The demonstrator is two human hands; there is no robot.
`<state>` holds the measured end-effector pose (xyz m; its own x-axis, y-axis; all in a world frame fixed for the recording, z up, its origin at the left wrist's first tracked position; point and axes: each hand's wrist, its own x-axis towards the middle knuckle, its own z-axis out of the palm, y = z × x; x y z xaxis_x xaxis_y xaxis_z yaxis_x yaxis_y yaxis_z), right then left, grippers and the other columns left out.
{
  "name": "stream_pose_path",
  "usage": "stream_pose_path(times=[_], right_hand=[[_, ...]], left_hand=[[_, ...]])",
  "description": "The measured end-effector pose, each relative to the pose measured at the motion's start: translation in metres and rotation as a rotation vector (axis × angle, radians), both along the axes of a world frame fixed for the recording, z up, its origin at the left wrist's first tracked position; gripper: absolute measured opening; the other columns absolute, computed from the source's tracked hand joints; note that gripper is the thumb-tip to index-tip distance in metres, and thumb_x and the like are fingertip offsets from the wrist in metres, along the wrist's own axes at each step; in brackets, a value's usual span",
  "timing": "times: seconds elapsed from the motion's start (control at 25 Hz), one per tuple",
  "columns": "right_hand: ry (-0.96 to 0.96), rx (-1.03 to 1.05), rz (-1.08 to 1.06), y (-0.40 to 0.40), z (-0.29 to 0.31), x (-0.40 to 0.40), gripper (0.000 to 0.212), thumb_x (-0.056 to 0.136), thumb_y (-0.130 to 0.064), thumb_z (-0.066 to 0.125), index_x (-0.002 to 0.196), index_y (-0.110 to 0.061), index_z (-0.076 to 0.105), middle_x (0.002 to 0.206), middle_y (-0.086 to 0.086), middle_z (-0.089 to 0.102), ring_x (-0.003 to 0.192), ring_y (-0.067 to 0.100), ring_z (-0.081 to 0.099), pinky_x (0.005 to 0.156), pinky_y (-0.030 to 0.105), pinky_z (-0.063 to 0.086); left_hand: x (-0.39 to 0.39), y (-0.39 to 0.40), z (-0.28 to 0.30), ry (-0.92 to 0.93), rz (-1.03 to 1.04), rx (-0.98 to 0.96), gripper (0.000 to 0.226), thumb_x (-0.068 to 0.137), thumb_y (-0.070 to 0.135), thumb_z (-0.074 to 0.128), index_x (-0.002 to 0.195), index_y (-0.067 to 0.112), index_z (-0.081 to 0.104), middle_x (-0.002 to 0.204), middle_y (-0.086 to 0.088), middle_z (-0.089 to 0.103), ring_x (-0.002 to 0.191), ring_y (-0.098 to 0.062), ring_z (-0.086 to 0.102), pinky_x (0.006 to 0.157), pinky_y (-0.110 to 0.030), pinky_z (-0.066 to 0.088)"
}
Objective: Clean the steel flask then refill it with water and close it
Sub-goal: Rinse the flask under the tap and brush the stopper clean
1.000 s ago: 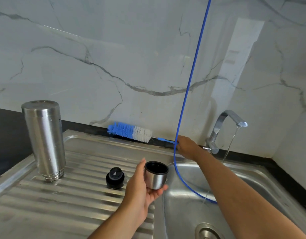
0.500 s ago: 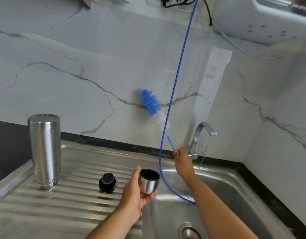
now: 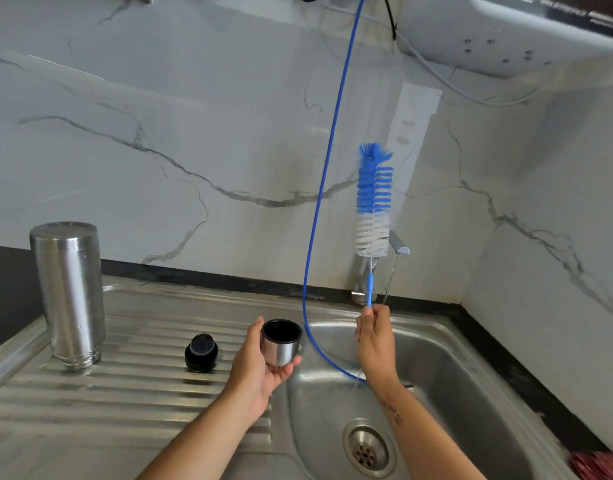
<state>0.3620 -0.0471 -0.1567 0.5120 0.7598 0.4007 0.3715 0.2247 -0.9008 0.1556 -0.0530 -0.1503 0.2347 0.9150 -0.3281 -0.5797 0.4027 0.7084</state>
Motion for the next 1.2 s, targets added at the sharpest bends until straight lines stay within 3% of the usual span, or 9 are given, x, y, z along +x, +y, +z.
stream_pose_path(times=[0.16, 0.36, 0.48, 0.56, 0.68, 0.8, 0.88, 1.0, 1.2], right_hand=[[0.01, 0.055, -0.017, -0.035, -0.003, 0.012, 0.023, 0.108, -0.044, 0.044, 0.103, -0.027, 0.059, 0.071, -0.006, 0.048, 0.065, 0.012, 0.042, 0.062, 0.035, 0.041], [0.067, 0.079, 0.029, -0.052, 0.001, 0.034, 0.032, 0.11, -0.036, 0.041, 0.092, -0.014, 0.058, 0.073, 0.004, 0.053, 0.069, 0.014, 0.05, 0.069, 0.03, 0.049], [0.087, 0.095, 0.001, -0.052, 0.002, 0.051, 0.029, 0.11, -0.033, 0.04, 0.095, -0.013, 0.055, 0.076, 0.009, 0.055, 0.07, 0.017, 0.051, 0.071, 0.033, 0.048], [0.098, 0.092, -0.051, -0.05, 0.003, 0.063, 0.023, 0.11, -0.035, 0.039, 0.106, -0.022, 0.058, 0.074, 0.001, 0.054, 0.066, 0.013, 0.048, 0.066, 0.033, 0.046], [0.105, 0.072, -0.108, -0.048, 0.001, 0.074, 0.023, 0.109, -0.037, 0.04, 0.124, -0.034, 0.056, 0.071, -0.005, 0.054, 0.064, 0.013, 0.049, 0.061, 0.033, 0.047], [0.125, 0.08, -0.117, -0.045, -0.001, 0.079, 0.022, 0.109, -0.036, 0.04, 0.124, -0.034, 0.056, 0.067, -0.008, 0.054, 0.061, 0.011, 0.048, 0.06, 0.034, 0.046], [0.141, 0.104, -0.129, -0.043, -0.001, 0.08, 0.022, 0.109, -0.037, 0.04, 0.123, -0.034, 0.057, 0.067, -0.008, 0.052, 0.061, 0.011, 0.047, 0.06, 0.034, 0.046], [0.158, 0.13, -0.144, -0.044, 0.001, 0.082, 0.023, 0.109, -0.037, 0.04, 0.122, -0.032, 0.058, 0.067, -0.01, 0.051, 0.062, 0.009, 0.047, 0.061, 0.033, 0.046], [0.18, 0.13, -0.162, -0.044, 0.003, 0.083, 0.021, 0.109, -0.034, 0.04, 0.121, -0.03, 0.058, 0.069, -0.007, 0.053, 0.061, 0.009, 0.047, 0.06, 0.031, 0.046]], left_hand=[[0.004, -0.01, 0.004, -0.004, -0.079, 0.035, 0.053, 0.1, 0.047, 0.052, 0.123, 0.001, 0.062, 0.108, -0.028, 0.067, 0.073, -0.033, 0.065, 0.045, -0.026, 0.052], [0.043, -0.009, 0.013, 0.094, -0.16, 0.049, 0.04, 0.098, 0.042, 0.058, 0.115, 0.007, 0.064, 0.105, -0.024, 0.069, 0.076, -0.035, 0.069, 0.051, -0.029, 0.054], [0.091, 0.012, 0.016, 0.121, -0.141, -0.035, 0.029, 0.099, 0.036, 0.06, 0.109, 0.009, 0.06, 0.113, -0.026, 0.063, 0.095, -0.046, 0.069, 0.051, -0.035, 0.06], [0.127, 0.026, 0.015, 0.104, -0.142, -0.085, 0.025, 0.1, 0.033, 0.06, 0.103, 0.008, 0.056, 0.11, -0.023, 0.061, 0.104, -0.046, 0.065, 0.064, -0.045, 0.062], [0.169, 0.043, 0.009, 0.048, -0.187, -0.13, 0.024, 0.1, 0.029, 0.059, 0.104, 0.005, 0.053, 0.101, -0.022, 0.059, 0.095, -0.039, 0.06, 0.081, -0.055, 0.058], [0.2, 0.061, 0.003, -0.031, -0.202, -0.184, 0.035, 0.103, 0.036, 0.057, 0.114, 0.004, 0.049, 0.114, -0.027, 0.057, 0.095, -0.048, 0.061, 0.09, -0.057, 0.057], [0.213, 0.068, 0.0, -0.078, -0.208, -0.201, 0.046, 0.1, 0.044, 0.06, 0.122, 0.005, 0.048, 0.126, -0.029, 0.055, 0.094, -0.049, 0.062, 0.084, -0.054, 0.06], [0.226, 0.067, -0.007, -0.12, -0.238, -0.222, 0.061, 0.092, 0.054, 0.065, 0.128, 0.006, 0.052, 0.129, -0.03, 0.056, 0.097, -0.047, 0.067, 0.057, -0.042, 0.063], [0.225, 0.063, -0.018, 0.004, -0.293, -0.232, 0.072, 0.09, 0.067, 0.056, 0.127, 0.005, 0.054, 0.11, -0.023, 0.065, 0.085, -0.033, 0.068, 0.069, -0.038, 0.061]])
